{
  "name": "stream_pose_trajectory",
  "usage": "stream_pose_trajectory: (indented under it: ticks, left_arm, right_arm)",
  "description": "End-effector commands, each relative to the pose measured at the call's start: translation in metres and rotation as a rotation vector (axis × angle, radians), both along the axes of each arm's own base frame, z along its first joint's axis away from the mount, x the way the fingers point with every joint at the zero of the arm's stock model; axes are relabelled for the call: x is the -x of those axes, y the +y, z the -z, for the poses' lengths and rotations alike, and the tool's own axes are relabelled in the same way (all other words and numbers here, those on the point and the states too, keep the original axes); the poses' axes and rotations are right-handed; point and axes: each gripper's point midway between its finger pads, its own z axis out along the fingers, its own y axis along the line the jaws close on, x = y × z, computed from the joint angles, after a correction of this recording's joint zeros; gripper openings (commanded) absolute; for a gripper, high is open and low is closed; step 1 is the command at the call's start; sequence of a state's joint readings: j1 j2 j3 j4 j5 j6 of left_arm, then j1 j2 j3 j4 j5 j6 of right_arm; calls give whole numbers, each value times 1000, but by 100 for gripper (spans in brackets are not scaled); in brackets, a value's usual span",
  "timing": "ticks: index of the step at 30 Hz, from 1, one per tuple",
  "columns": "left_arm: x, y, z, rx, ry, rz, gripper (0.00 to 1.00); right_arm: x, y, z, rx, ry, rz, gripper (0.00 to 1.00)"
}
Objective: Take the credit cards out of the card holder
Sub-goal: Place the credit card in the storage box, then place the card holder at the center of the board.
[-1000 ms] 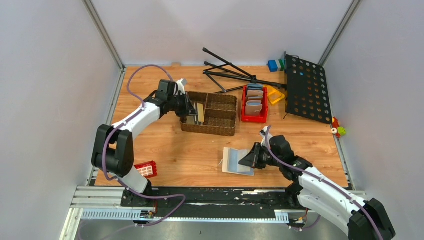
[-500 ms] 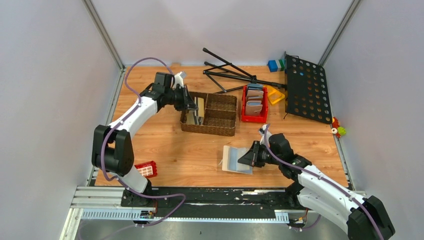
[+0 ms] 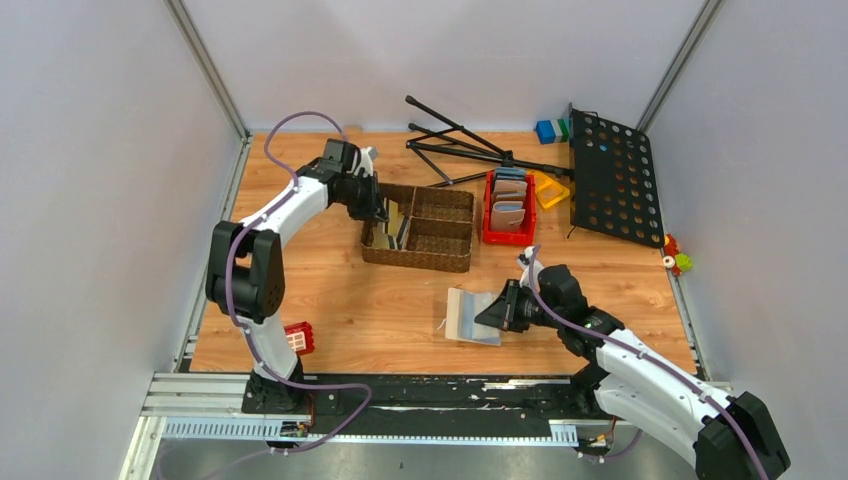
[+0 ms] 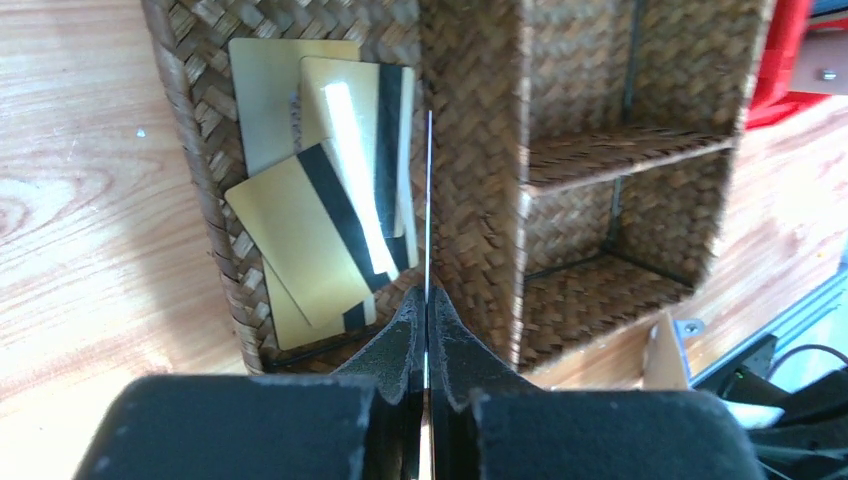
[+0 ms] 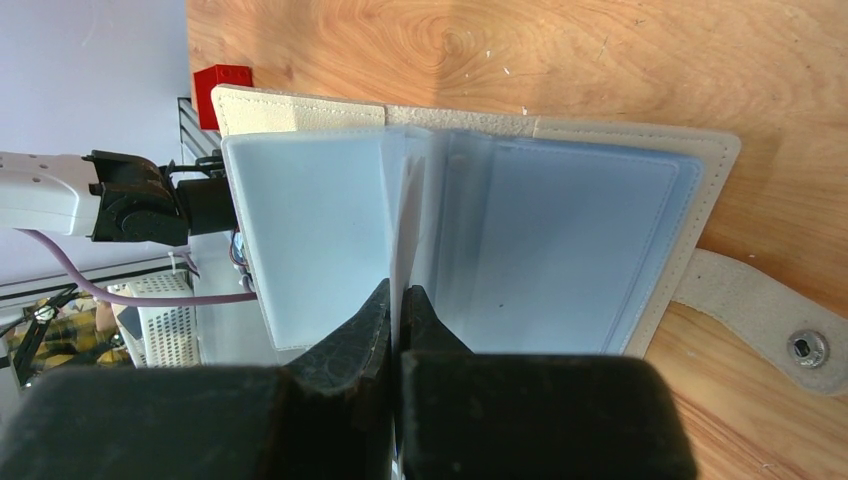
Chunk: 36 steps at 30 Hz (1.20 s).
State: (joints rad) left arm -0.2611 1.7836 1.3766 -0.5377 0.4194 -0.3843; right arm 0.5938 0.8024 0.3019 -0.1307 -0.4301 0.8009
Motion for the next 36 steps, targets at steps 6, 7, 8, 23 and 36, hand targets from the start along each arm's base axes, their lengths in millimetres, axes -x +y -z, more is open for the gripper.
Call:
stream_pose_trajectory:
  ticks: [6,7,8,23,36]
  left_arm:
    - [-12,32,-2,-185,-66,-60,38]
    - [-9,32,-8,-177,-86,-64,41]
    - [-6,31,-16,-165,-108,-64,43]
    - [115,24,-108,77,-394,-79,100]
    - [178,11,-59,371,-390,-59,100]
  right_arm:
    - [-8,6,-19,-36,-54,-10,0]
    - [-8,6,-18,-33,-53,-11,0]
    - [-8,5,-17,-29,-51,-11,0]
    - [-10,9,-7,28,-5,-46,0]
    - [-7,12,-3,33,20,-49,0]
